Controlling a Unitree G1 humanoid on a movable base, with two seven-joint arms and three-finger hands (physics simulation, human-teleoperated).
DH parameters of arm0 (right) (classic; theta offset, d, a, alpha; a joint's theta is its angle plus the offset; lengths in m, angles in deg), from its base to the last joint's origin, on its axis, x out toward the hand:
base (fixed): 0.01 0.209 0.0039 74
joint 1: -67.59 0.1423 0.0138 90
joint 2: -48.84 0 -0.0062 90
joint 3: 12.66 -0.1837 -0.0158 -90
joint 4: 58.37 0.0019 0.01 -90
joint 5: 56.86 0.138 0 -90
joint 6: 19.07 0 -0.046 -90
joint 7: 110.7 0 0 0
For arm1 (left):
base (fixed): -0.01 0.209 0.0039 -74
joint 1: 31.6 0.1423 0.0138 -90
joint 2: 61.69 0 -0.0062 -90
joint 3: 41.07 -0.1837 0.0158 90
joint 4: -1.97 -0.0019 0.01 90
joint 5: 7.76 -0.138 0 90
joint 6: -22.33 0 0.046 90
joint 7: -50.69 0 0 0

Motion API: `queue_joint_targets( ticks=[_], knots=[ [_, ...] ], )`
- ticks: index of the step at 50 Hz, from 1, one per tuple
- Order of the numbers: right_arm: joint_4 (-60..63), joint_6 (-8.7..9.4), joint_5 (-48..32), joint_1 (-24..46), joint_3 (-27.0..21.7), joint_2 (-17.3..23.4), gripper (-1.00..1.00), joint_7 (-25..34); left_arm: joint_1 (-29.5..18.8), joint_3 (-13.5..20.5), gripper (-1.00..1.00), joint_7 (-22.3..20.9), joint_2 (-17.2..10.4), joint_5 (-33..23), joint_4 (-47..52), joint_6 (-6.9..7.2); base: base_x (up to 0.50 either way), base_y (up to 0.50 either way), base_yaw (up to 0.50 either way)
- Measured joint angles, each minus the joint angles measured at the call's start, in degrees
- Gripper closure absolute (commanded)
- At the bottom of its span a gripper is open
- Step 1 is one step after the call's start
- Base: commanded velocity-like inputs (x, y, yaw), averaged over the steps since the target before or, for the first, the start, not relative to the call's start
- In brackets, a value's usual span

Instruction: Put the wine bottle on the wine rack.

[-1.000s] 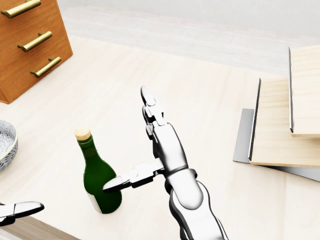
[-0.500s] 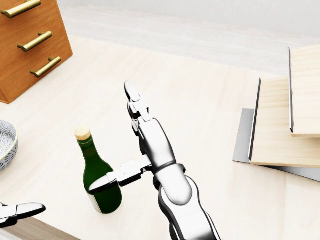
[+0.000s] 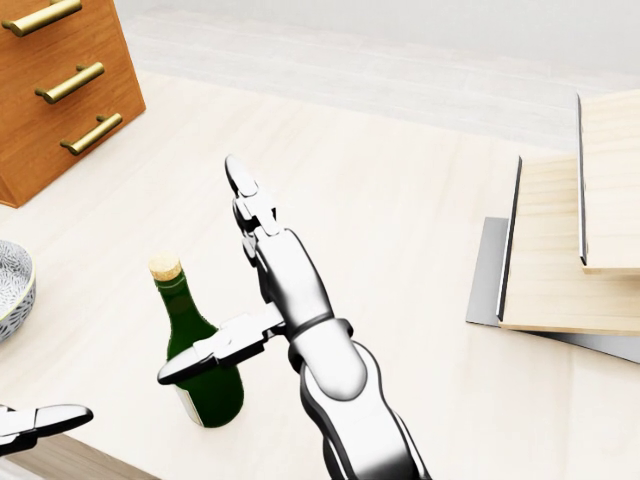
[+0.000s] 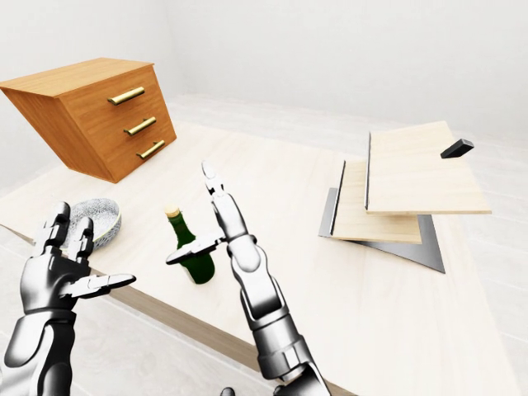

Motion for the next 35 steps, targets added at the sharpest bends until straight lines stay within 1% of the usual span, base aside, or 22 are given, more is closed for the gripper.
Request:
queue_joint_targets(
  ticks=[20,35],
  knots=[
    [-7.9,0.00,0.4,4.4,-1.3,-1.3,-1.00,-0.5,0.0,-0.2,-1.00,0.1,-0.1,0.0,0.1,0.00,0.00,0.00,0.00],
    [-13.3,0.00,0.6,6.2,-1.9,-1.9,-1.00,-0.8,-0.1,-0.3,-1.00,0.0,-0.1,0.0,-0.3,0.00,0.00,0.00,0.00]
  ],
)
